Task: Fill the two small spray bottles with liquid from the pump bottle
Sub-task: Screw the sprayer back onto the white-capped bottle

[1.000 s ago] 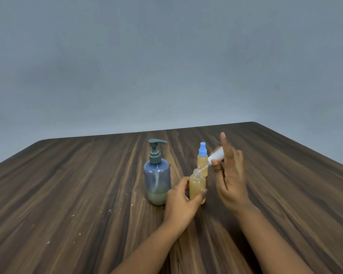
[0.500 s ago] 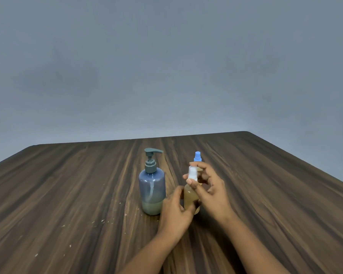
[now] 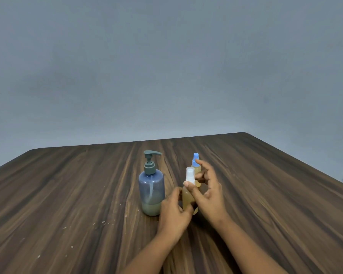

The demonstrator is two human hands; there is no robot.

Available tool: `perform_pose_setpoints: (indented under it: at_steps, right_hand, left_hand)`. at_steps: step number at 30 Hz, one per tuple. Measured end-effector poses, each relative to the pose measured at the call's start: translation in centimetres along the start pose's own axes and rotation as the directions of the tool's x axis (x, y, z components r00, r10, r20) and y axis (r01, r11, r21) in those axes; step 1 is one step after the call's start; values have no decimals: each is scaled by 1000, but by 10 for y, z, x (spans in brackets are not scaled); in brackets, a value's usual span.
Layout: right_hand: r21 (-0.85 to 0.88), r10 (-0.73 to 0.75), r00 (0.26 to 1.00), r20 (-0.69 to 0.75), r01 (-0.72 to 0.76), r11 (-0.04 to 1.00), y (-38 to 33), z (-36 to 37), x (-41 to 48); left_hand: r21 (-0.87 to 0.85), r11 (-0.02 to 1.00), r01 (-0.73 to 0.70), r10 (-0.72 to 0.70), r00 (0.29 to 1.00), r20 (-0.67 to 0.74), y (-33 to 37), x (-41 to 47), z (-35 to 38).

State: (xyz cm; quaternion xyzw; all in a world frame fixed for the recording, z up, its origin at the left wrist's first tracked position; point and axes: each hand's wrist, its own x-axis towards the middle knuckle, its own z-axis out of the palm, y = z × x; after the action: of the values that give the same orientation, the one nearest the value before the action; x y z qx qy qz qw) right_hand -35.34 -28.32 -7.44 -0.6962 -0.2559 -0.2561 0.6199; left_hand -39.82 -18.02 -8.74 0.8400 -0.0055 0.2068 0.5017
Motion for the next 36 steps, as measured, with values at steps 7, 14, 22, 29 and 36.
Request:
perform_pose_setpoints:
  at_steps: [7,14,22,29,36]
  right_hand:
    - [100,75,996,58,-80,992,0,4,-1]
    - [81,70,997,-13,-69,994,-1,4,1]
    - [129,86,996,36,-90,987,0,2,2]
    - [143,76,993,94,-89,986,-5,1,-1]
    - [58,75,997,-6,-75,995,-1,3,1]
  left_hand:
    - [5,1000,10,-10,1000,-6,4,0,-2]
    - [7,1000,-10,10,1000,-8,5,-1,-2]
    - [10,999,-31,31,1000,-1,7,-3,-3]
    - [20,999,-38,39,999,-30,1,0,-2]
    - [35,996,-79,81,995,-64,5,-1,0]
